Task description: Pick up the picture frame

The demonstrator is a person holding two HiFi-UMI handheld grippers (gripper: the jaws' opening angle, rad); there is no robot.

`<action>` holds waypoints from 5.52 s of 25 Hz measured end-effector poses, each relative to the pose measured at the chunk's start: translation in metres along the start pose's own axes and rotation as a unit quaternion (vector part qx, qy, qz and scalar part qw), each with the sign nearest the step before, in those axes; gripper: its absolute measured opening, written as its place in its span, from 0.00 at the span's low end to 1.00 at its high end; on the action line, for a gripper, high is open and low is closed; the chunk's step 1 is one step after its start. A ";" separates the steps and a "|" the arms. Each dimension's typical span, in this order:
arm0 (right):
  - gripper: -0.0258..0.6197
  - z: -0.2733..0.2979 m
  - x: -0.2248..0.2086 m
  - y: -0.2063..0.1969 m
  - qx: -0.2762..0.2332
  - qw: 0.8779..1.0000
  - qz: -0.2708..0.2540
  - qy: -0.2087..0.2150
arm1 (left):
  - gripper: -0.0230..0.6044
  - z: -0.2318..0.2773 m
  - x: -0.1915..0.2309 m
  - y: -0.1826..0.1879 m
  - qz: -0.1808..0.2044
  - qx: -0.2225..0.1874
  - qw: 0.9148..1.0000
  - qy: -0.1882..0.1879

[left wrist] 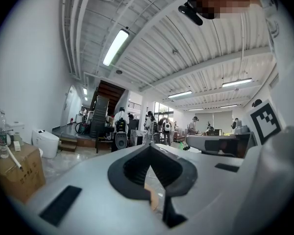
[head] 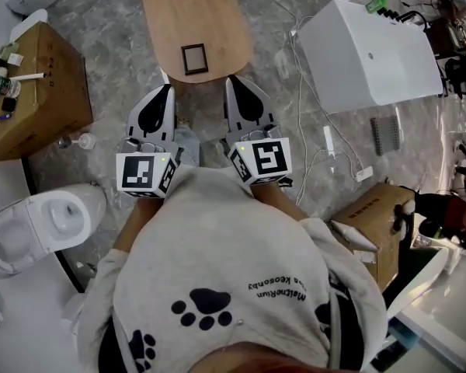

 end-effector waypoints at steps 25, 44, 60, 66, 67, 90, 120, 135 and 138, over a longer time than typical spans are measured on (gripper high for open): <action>0.05 0.225 -0.070 -0.025 0.061 0.996 0.011 -0.072 | 0.05 0.206 0.153 -0.011 -0.023 0.065 0.994 -0.083; 0.05 0.269 -0.089 -0.064 0.130 0.991 0.013 -0.038 | 0.05 0.235 0.178 -0.053 -0.047 0.112 0.991 -0.062; 0.05 0.275 -0.115 -0.140 0.183 0.983 0.024 0.009 | 0.05 0.246 0.173 -0.124 -0.030 0.140 0.989 -0.047; 0.05 0.278 -0.110 -0.169 0.194 0.980 0.020 0.027 | 0.05 0.243 0.185 -0.149 -0.023 0.148 0.988 -0.035; 0.05 0.278 -0.110 -0.174 0.196 0.980 0.019 0.030 | 0.05 0.243 0.186 -0.153 -0.024 0.150 0.988 -0.034; 0.05 0.281 -0.132 -0.281 0.234 0.971 0.035 0.032 | 0.05 0.250 0.189 -0.247 -0.041 0.174 0.984 -0.021; 0.05 0.274 -0.142 -0.395 0.295 0.955 0.028 0.026 | 0.05 0.239 0.202 -0.354 -0.077 0.218 0.973 0.007; 0.05 0.265 -0.145 -0.451 0.352 0.935 0.021 0.026 | 0.05 0.234 0.208 -0.406 -0.076 0.272 0.959 0.011; 0.05 0.262 -0.146 -0.459 0.364 0.931 0.020 0.022 | 0.05 0.233 0.208 -0.415 -0.088 0.279 0.956 0.018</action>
Point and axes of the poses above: the fingertips, and each gripper's own axes: z forward along the fingers, x to its left, y out of its top, the point moved 7 cm from there along -z, backward along the fingers, and after that the axes turned 4 degrees about -x, right-handed, at the moved point
